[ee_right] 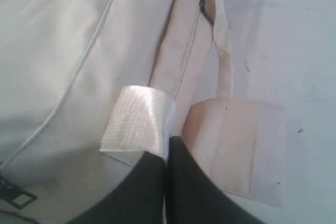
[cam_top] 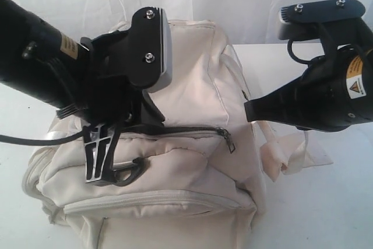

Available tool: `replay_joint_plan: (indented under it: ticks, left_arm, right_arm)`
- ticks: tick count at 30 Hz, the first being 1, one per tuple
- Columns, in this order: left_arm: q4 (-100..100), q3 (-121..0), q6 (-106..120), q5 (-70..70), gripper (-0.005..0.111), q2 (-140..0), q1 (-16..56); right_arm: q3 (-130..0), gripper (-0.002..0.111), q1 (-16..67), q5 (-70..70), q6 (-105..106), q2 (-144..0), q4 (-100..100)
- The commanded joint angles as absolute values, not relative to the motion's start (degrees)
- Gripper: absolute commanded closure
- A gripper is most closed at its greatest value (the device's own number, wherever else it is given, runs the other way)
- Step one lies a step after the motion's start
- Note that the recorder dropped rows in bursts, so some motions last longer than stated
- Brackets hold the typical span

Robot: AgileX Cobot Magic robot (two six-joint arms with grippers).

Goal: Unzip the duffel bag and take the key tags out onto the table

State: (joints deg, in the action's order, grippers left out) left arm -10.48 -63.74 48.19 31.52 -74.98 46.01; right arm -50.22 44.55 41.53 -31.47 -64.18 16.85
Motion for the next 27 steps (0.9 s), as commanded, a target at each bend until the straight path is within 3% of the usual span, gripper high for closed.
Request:
replay_joint_plan:
  ticks: [1, 24, 27]
  left_arm:
    - [-5.4, -64.0, 43.5, 37.0, 0.107, -73.4, 45.8]
    - [13.5, -64.0, 34.2, 52.5, 0.107, -71.9, 45.7]
    - [13.0, -64.0, 33.4, 52.6, 0.107, -71.9, 43.2]
  right_arm:
    - [-50.6, 0.108, 44.5, 41.1, -31.7, -63.5, 18.9]
    - [-50.6, 0.108, 44.5, 43.7, -31.7, -63.5, 23.2]
    - [-50.6, 0.108, 44.5, 43.7, -31.7, -63.5, 23.2]
